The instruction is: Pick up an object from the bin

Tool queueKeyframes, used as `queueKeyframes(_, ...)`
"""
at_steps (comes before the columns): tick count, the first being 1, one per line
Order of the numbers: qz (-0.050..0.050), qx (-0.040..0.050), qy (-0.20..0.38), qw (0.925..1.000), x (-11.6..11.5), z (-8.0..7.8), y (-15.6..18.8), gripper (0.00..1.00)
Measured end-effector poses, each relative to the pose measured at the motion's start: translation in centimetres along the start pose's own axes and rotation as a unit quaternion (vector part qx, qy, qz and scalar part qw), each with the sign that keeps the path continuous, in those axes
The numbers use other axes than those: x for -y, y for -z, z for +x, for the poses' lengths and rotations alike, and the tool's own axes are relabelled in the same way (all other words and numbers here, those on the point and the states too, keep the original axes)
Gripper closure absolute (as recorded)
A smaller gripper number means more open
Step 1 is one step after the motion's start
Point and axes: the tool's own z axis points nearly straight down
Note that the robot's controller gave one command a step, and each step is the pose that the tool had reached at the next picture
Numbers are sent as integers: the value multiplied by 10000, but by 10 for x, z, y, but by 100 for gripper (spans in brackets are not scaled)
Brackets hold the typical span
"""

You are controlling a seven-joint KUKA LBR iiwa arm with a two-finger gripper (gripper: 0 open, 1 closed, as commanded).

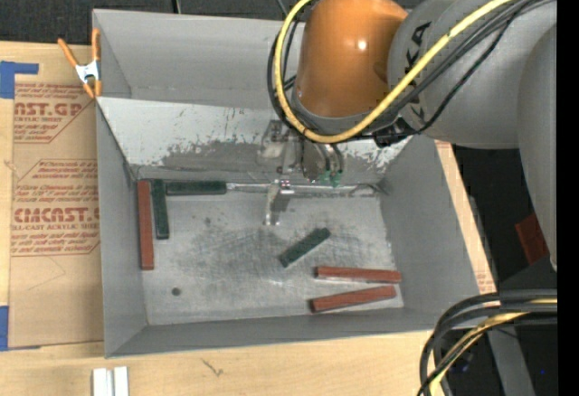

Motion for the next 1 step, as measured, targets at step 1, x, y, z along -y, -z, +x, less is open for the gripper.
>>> queueKeyframes(1, -8, 45, 531, 9986, 19, 15, -25, 0)
